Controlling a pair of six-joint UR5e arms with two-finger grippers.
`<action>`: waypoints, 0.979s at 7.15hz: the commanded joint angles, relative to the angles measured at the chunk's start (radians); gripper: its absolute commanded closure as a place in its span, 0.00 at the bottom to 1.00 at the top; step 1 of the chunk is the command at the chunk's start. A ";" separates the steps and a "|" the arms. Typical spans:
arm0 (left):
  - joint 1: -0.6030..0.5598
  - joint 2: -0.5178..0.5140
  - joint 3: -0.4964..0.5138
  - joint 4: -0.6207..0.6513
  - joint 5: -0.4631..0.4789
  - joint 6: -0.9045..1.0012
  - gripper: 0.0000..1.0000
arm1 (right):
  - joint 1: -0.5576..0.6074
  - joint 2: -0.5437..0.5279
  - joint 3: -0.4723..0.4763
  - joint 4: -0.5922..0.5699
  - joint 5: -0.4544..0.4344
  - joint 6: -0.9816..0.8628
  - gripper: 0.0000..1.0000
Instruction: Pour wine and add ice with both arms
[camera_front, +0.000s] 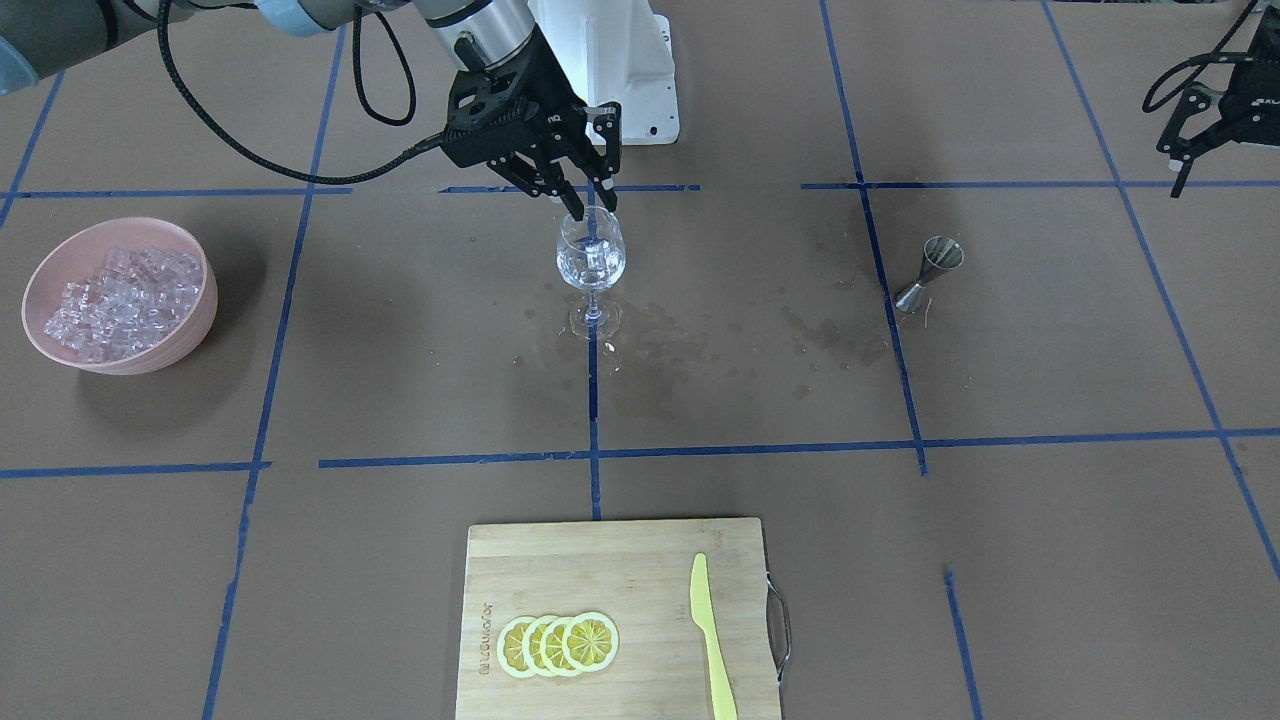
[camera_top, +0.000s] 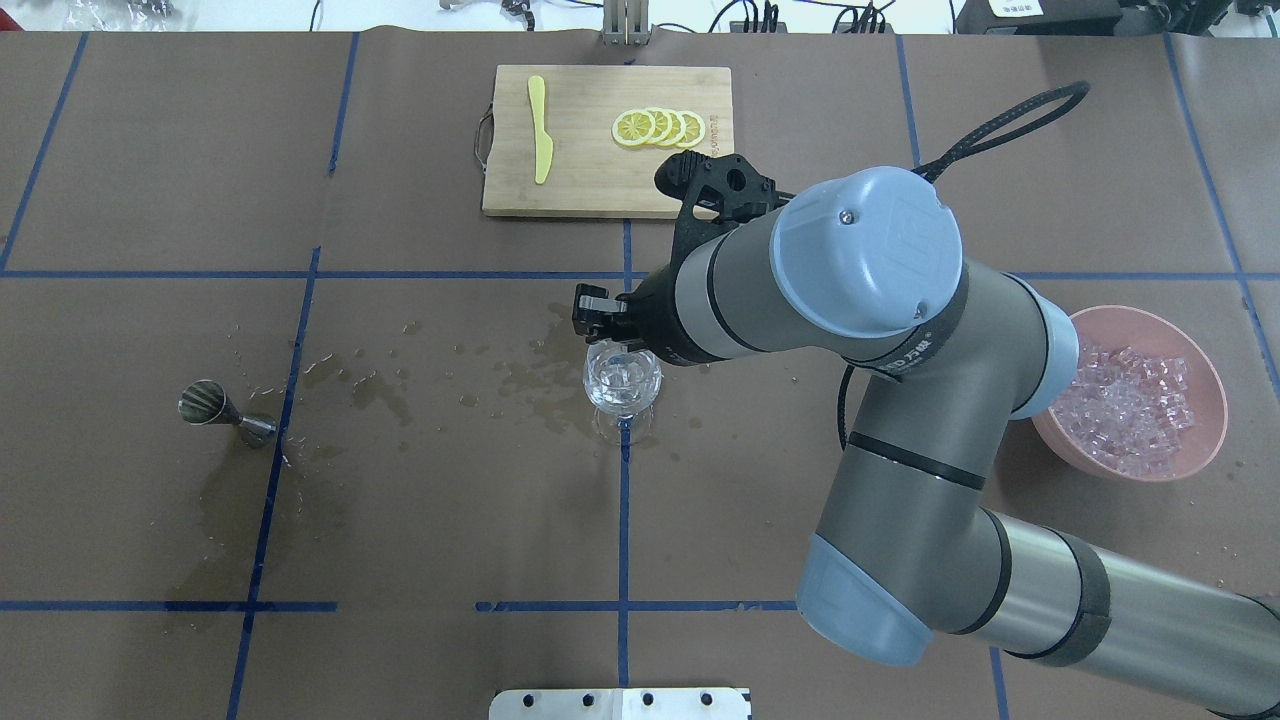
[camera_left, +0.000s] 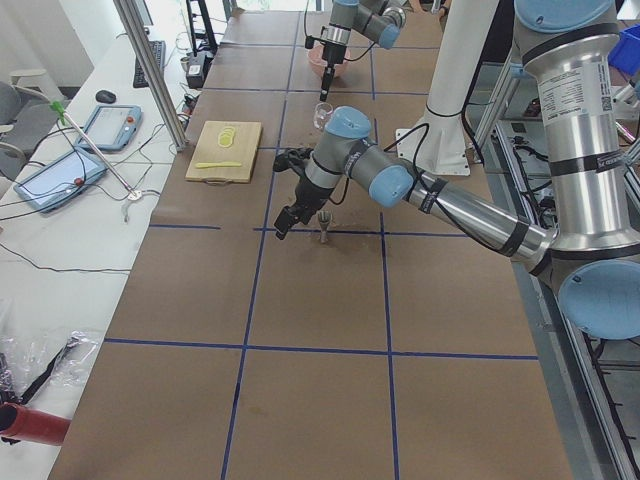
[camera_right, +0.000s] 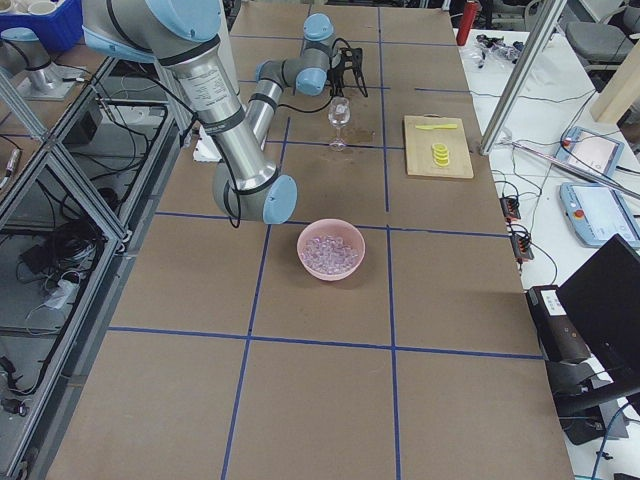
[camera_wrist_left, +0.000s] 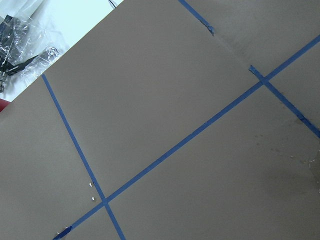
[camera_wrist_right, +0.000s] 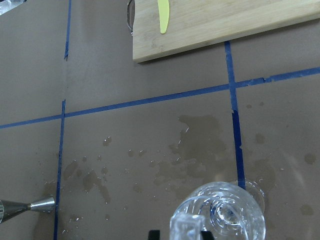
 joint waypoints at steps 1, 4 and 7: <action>-0.007 0.001 0.008 -0.001 0.000 0.008 0.00 | 0.001 -0.001 0.001 -0.001 -0.001 0.000 0.20; -0.045 0.002 0.038 -0.001 -0.002 0.091 0.00 | 0.016 0.004 0.039 -0.052 0.008 -0.002 0.01; -0.122 -0.002 0.088 -0.001 -0.054 0.156 0.00 | 0.138 0.002 0.091 -0.152 0.150 -0.008 0.00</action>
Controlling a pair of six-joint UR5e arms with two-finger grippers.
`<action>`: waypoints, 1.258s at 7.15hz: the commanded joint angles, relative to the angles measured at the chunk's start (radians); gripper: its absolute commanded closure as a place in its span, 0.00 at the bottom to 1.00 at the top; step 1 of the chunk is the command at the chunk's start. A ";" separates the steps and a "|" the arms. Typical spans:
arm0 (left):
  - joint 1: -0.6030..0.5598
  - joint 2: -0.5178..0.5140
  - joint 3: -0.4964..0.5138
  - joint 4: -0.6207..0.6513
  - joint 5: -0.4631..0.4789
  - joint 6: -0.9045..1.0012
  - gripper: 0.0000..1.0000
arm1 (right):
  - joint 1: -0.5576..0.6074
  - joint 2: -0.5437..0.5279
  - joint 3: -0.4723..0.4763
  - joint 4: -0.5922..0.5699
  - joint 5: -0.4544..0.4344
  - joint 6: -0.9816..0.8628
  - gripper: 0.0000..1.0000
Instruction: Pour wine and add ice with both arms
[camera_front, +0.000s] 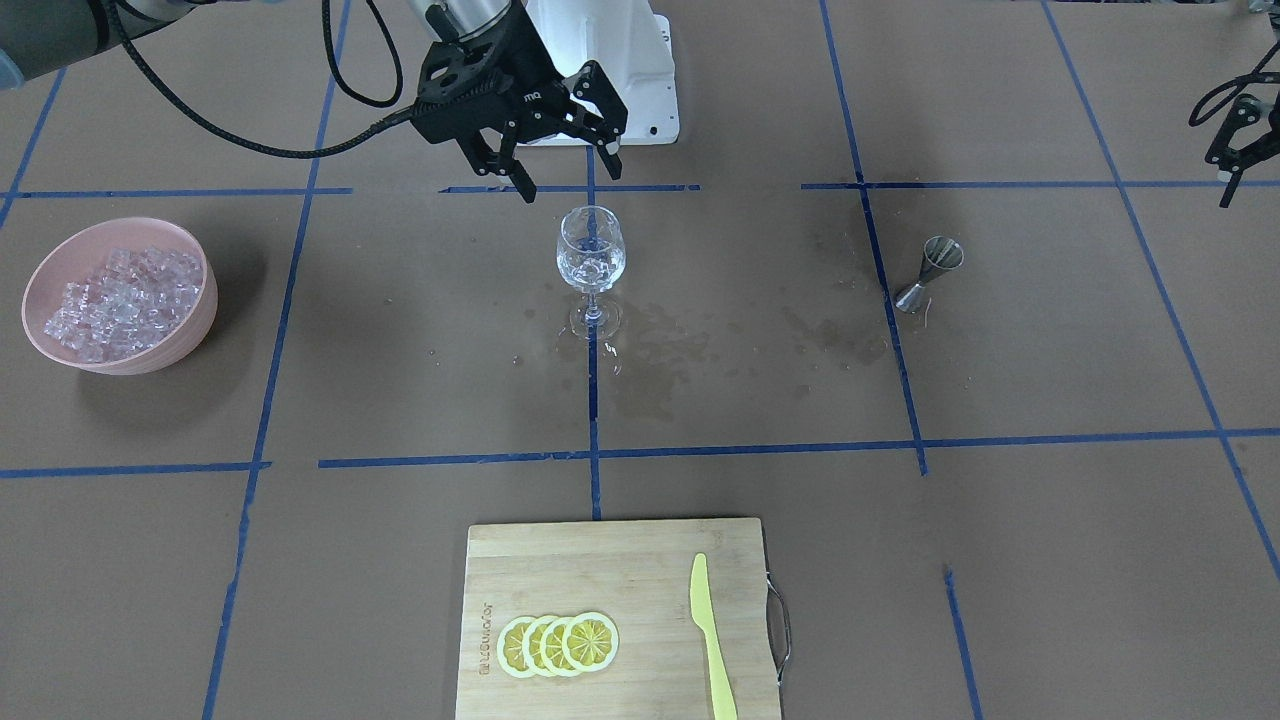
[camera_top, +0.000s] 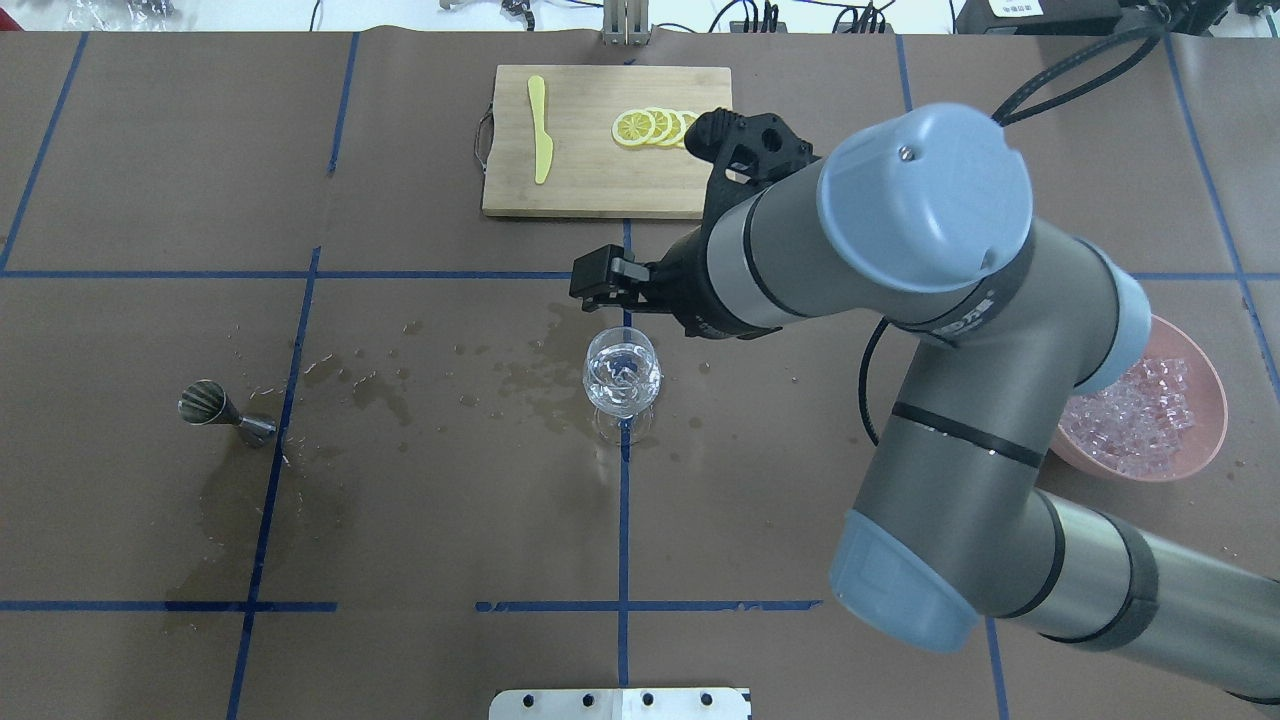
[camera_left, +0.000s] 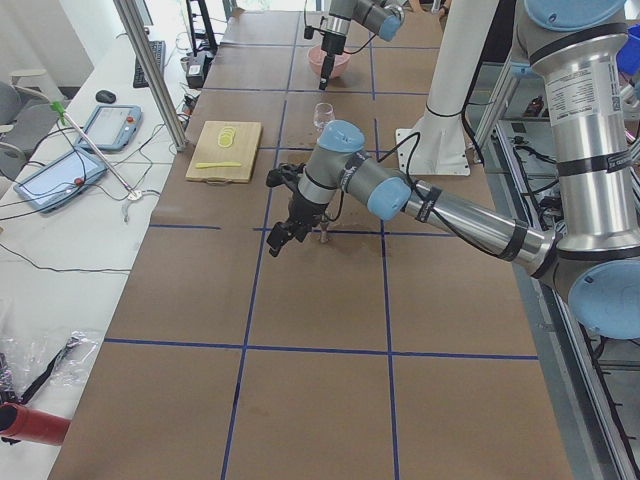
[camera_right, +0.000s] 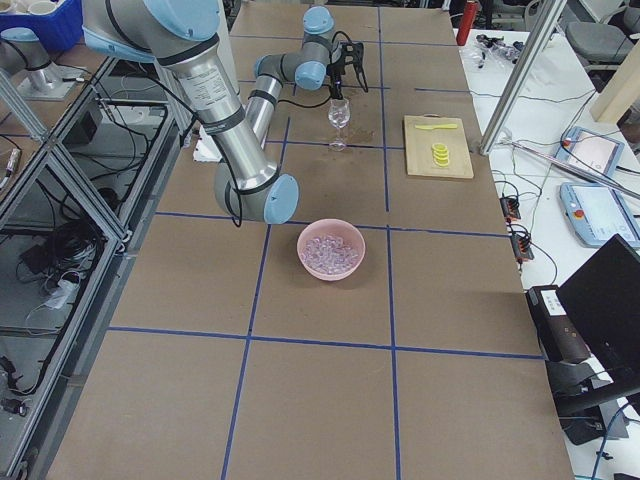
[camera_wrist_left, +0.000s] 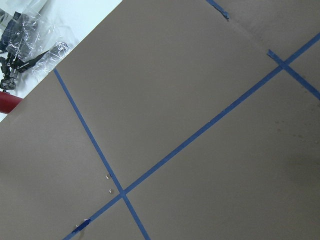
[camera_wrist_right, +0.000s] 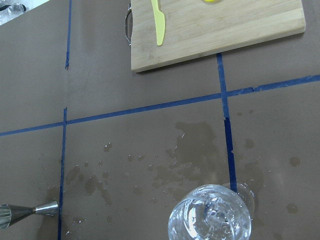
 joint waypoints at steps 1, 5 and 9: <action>-0.062 -0.001 0.023 0.007 -0.021 0.015 0.00 | 0.142 -0.011 0.019 -0.076 0.152 -0.016 0.00; -0.198 -0.152 0.201 0.158 -0.261 0.013 0.00 | 0.311 -0.059 0.018 -0.229 0.228 -0.270 0.00; -0.281 -0.285 0.357 0.320 -0.389 0.002 0.00 | 0.467 -0.213 -0.026 -0.271 0.277 -0.689 0.00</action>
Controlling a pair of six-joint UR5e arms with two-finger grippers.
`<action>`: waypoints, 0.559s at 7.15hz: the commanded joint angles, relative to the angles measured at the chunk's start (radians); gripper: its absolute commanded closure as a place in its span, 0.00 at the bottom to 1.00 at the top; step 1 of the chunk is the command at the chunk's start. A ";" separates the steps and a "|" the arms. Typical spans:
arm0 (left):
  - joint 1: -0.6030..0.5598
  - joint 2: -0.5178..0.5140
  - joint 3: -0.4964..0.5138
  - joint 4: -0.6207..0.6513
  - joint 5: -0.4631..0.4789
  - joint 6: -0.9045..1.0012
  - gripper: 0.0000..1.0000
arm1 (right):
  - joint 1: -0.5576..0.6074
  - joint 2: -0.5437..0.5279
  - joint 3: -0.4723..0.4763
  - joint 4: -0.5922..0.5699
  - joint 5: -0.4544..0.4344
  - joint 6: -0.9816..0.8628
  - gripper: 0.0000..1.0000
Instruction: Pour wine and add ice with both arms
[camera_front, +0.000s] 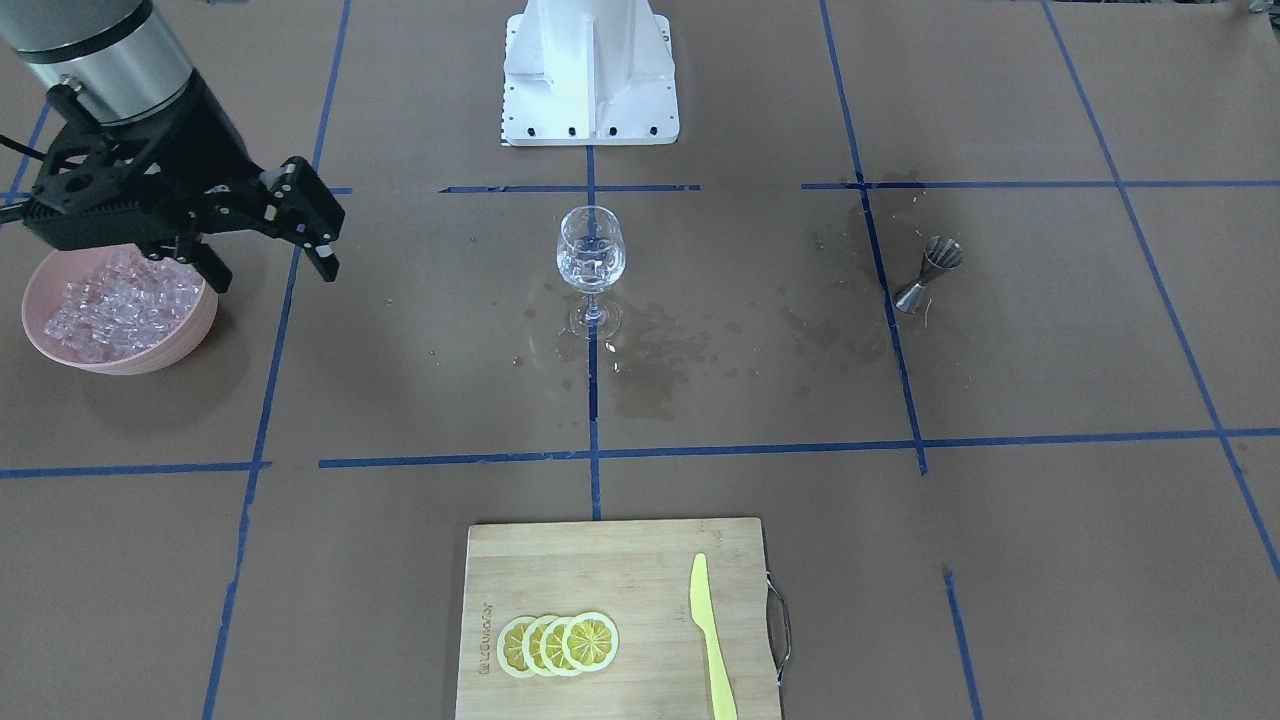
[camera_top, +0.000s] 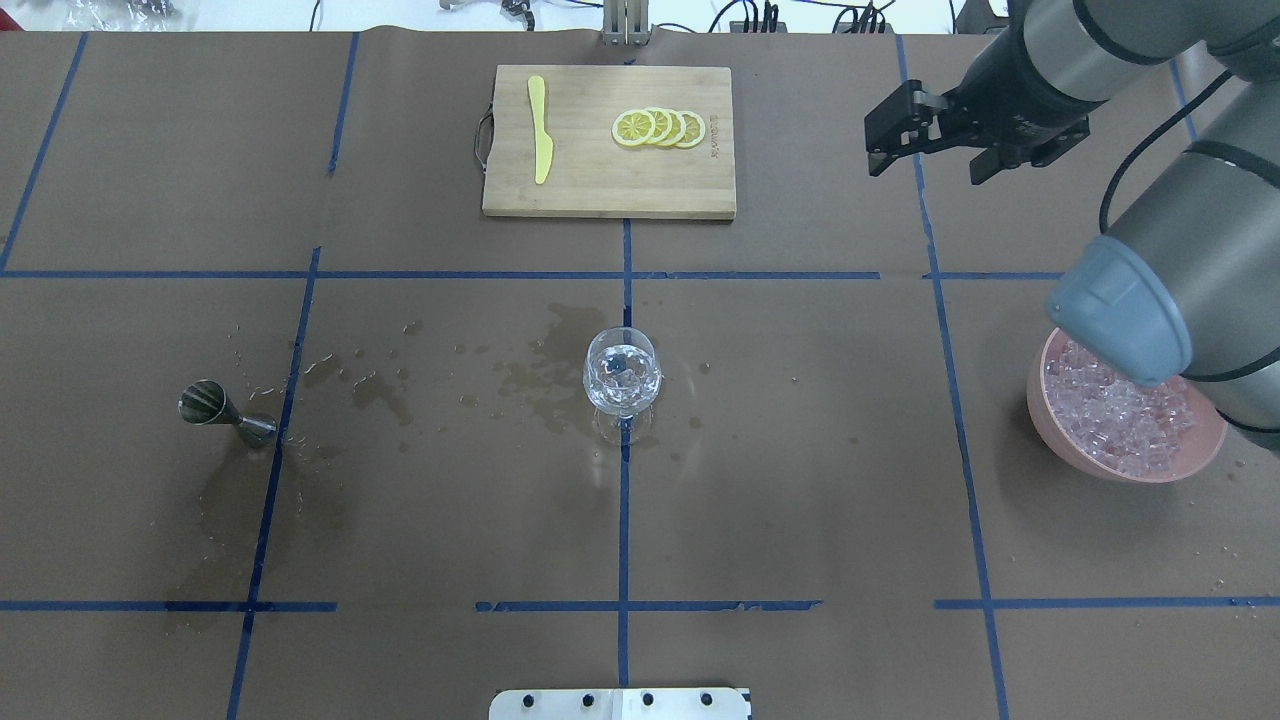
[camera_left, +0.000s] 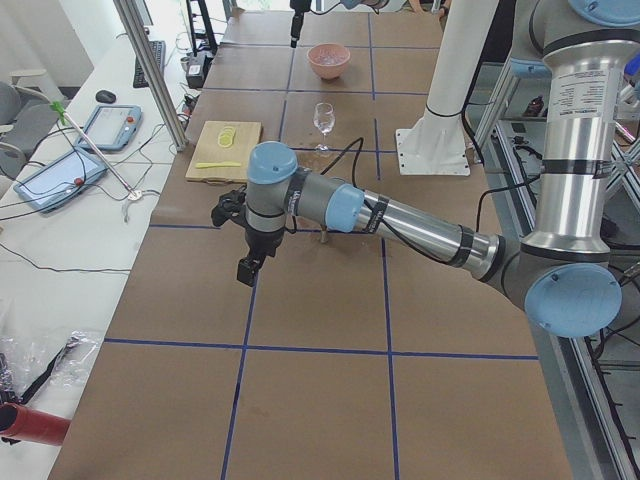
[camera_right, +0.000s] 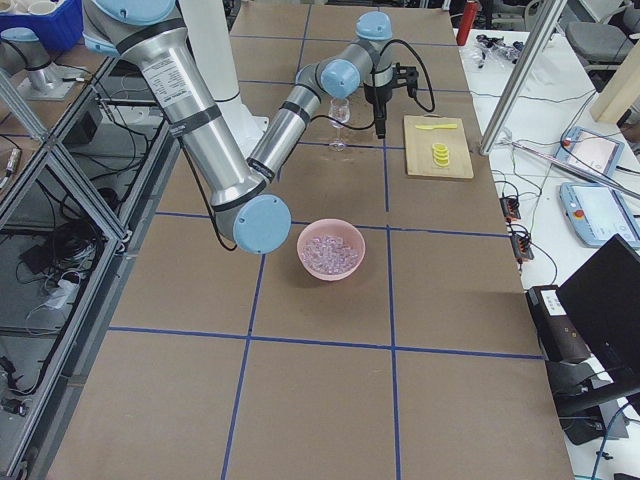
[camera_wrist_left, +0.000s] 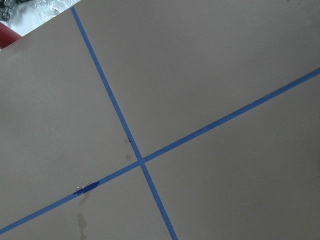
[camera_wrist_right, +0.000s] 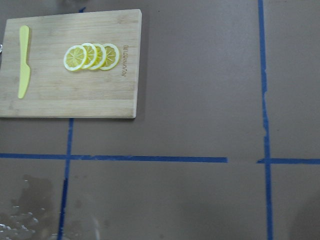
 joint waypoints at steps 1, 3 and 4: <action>-0.026 0.001 0.081 0.000 -0.035 -0.001 0.00 | 0.089 -0.080 -0.059 -0.006 0.023 -0.236 0.00; -0.029 0.018 0.106 0.002 -0.038 0.001 0.00 | 0.196 -0.158 -0.144 -0.006 0.056 -0.492 0.00; -0.031 0.030 0.112 0.002 -0.038 0.001 0.00 | 0.277 -0.186 -0.199 -0.006 0.104 -0.636 0.00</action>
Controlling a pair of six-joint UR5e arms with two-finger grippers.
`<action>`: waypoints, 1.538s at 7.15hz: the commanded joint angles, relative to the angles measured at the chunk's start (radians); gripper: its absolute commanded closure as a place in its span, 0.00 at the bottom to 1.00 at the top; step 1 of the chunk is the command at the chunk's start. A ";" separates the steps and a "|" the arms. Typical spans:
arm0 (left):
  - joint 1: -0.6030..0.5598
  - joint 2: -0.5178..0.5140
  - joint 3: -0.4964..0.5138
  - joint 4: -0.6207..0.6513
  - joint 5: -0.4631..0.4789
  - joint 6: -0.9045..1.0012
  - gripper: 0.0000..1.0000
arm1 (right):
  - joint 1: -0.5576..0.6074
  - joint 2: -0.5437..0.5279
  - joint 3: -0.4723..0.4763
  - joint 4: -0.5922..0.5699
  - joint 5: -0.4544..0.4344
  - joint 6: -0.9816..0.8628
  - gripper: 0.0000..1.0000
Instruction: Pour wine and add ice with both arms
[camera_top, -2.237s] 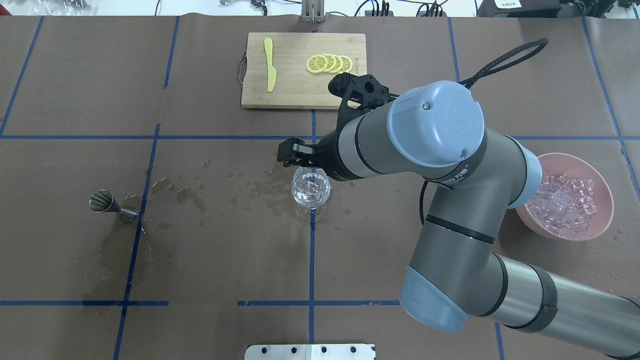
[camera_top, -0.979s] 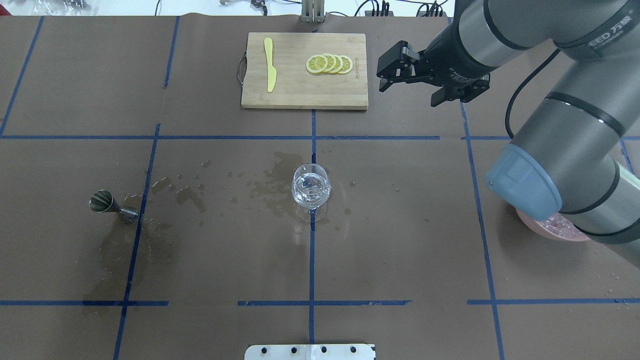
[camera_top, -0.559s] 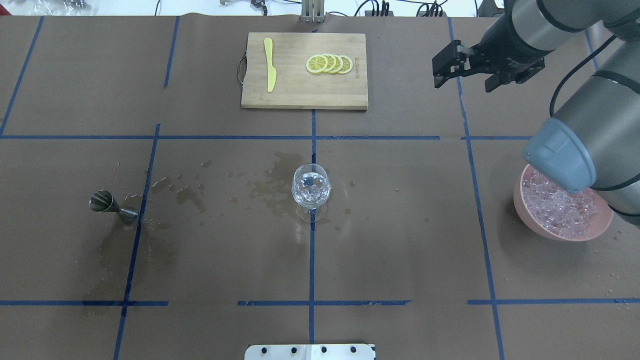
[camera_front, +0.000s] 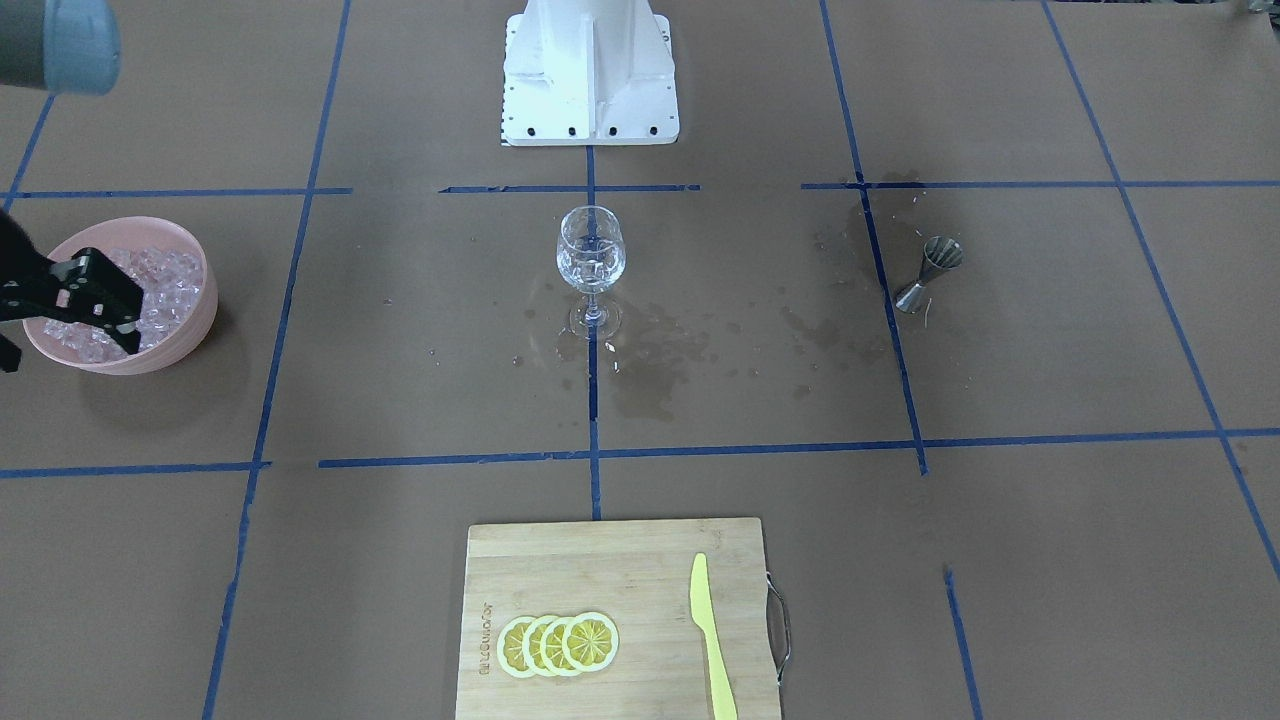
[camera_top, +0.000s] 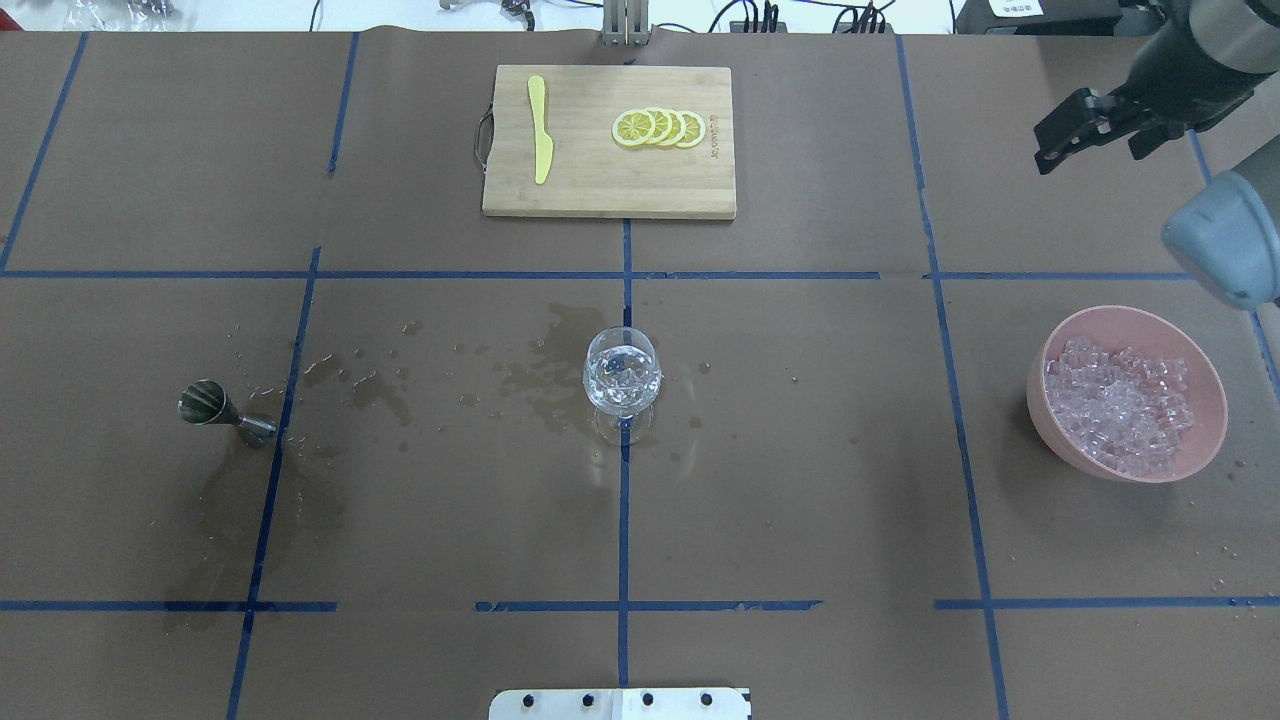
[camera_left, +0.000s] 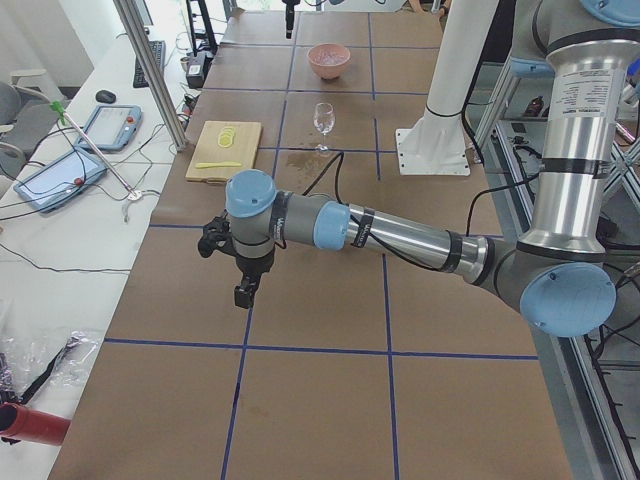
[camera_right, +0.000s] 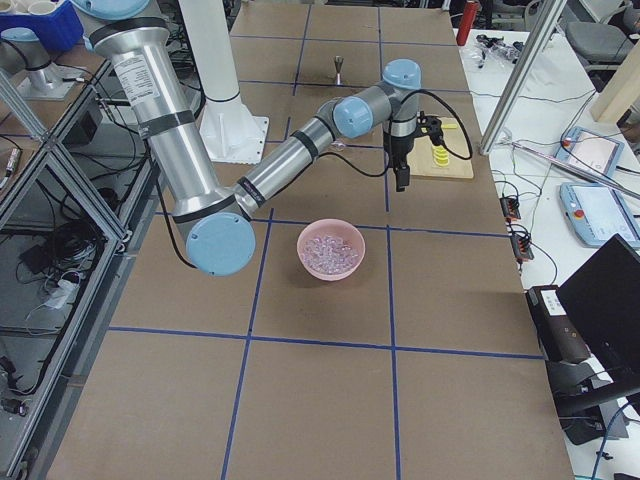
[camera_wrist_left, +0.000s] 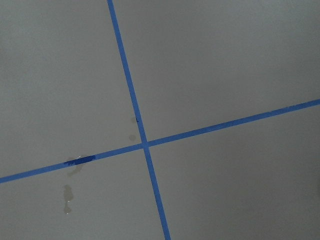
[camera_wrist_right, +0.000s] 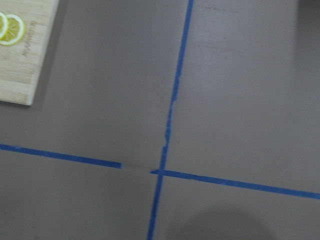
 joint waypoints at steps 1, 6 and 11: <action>-0.016 0.032 0.012 0.000 -0.001 0.001 0.00 | 0.151 -0.066 -0.114 0.002 0.076 -0.275 0.00; -0.019 0.055 0.032 -0.005 0.000 0.011 0.00 | 0.348 -0.133 -0.352 0.011 0.153 -0.577 0.00; -0.021 0.108 0.050 -0.009 0.000 -0.001 0.00 | 0.368 -0.274 -0.369 0.210 0.158 -0.566 0.00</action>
